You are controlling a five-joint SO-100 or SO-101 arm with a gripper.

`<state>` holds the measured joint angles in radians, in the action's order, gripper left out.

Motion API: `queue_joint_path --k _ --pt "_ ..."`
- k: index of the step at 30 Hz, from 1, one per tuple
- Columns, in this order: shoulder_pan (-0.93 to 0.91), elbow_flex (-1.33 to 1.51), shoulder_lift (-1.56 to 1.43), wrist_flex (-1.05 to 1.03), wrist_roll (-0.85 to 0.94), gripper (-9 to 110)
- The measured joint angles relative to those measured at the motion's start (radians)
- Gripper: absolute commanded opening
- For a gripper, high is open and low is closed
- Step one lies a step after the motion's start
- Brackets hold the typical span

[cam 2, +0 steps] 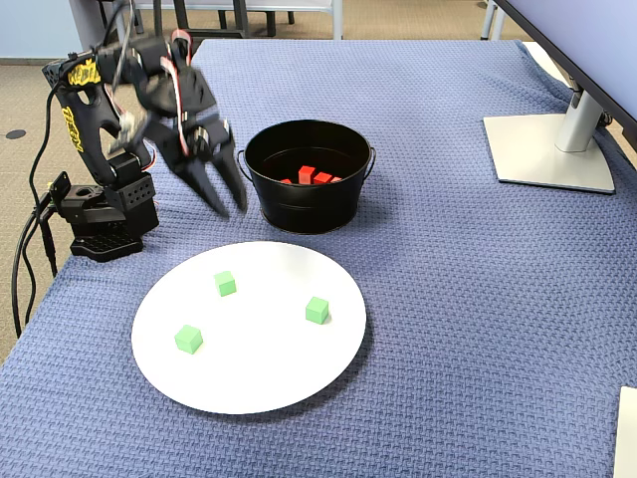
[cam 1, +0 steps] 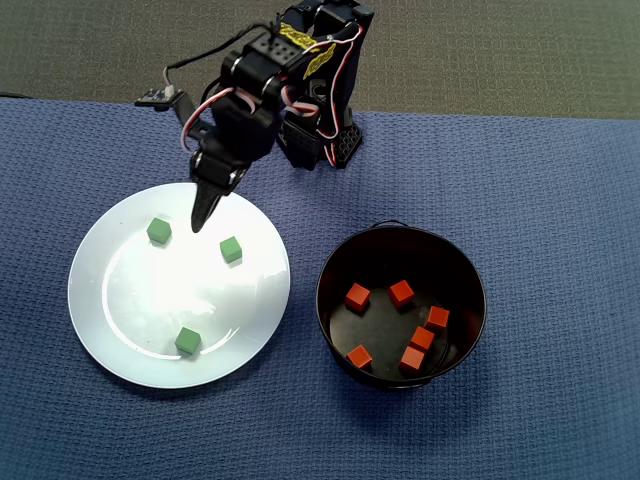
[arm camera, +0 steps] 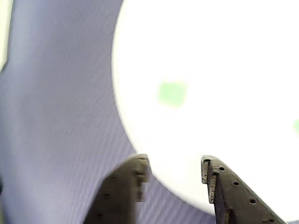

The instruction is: Pick up the red cubes from the white plate and place them in the black recipient

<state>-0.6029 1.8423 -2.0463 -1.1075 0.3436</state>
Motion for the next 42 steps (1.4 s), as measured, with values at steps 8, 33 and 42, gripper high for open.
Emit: queue_joint_path --k 8,33,42 --pt "-0.015 0.278 -0.075 0.087 0.035 0" --pt "0.505 0.853 -0.759 -0.061 -0.206 0" --pt "0.532 0.936 -0.841 -0.074 -0.222 0"
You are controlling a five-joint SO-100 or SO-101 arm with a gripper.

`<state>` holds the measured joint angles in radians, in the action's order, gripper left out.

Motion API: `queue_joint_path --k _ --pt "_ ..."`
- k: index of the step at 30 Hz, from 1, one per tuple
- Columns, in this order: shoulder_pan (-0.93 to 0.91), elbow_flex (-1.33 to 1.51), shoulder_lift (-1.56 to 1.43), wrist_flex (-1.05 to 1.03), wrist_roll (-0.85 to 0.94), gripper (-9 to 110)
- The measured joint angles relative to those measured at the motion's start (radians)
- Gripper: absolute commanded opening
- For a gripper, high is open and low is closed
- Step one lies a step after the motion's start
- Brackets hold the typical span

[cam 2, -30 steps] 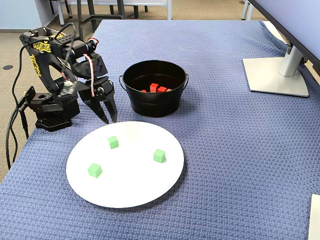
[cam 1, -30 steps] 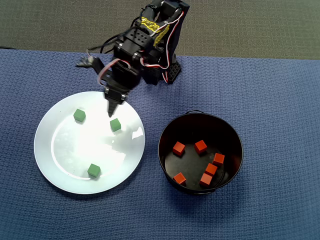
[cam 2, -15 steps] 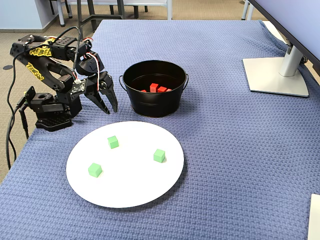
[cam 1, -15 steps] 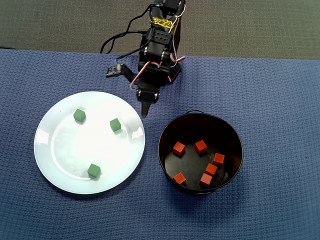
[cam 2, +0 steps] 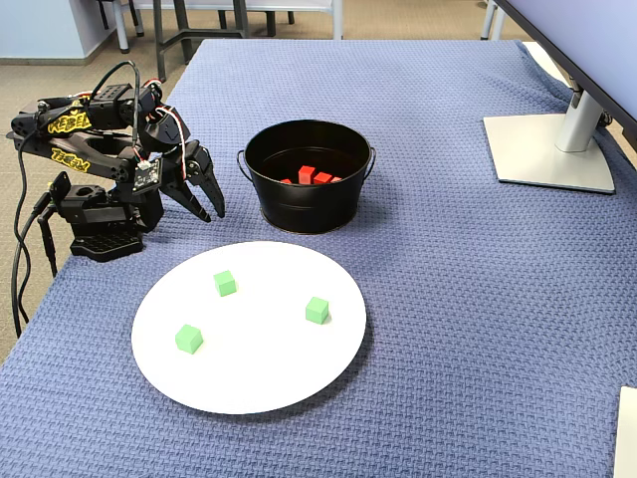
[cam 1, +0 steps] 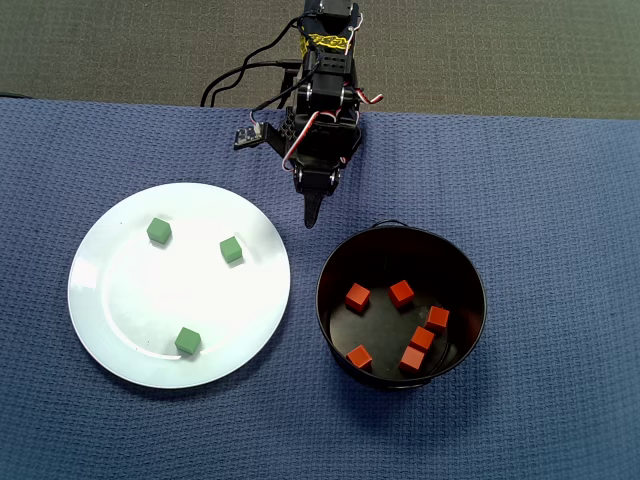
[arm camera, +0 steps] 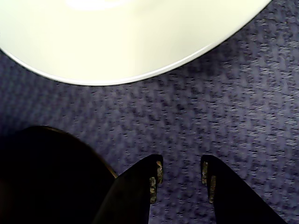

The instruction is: Pick up the red cubes from the white plate and place them in the black recipient

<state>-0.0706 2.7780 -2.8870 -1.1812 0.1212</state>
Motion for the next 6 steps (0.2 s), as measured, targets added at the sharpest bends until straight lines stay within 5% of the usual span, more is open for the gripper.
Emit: queue_joint_path --k 6 --pt "0.000 0.064 -0.014 0.009 0.000 0"
